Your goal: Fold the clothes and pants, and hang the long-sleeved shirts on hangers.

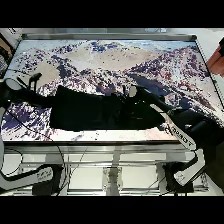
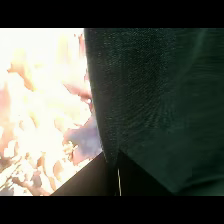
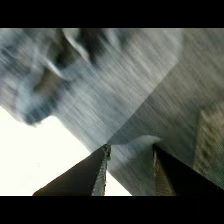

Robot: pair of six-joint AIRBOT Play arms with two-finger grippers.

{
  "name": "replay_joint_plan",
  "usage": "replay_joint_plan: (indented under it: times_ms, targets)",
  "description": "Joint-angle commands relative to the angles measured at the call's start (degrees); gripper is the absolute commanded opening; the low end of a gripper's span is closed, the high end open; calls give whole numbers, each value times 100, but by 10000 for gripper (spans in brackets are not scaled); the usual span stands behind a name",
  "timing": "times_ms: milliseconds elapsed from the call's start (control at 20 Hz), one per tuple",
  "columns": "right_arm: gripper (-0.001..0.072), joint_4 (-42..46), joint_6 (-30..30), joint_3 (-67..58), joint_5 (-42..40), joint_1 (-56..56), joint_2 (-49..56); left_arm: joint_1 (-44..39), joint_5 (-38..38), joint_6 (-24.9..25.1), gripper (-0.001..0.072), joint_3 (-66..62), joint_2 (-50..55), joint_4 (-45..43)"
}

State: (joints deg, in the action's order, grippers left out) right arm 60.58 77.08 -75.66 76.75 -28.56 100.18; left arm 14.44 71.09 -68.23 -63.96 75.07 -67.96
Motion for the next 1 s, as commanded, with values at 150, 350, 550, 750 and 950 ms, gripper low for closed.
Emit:
replay_joint_plan:
  times_ms: [150,350,550,750,950]
  targets:
    - [312,186,-39,-50,380,2,-402,4,1615,-520,27,-1443,-284,-103]
    - [312,507,-33,-297,389,2,-953,-72,2181,-966,27,-2516,-284,-107]
    - [312,905,-31,-350,435,2,-1342,-149,2406,-1285,27,-3198,-280,-107]
    - [312,1062,-28,-352,431,31,-1478,-699,2616,-1390,27,-3340,-275,-109]
    - [313,1071,-26,-350,485,343,-1491,-1786,2503,-1731,27,-3342,-46,-717]
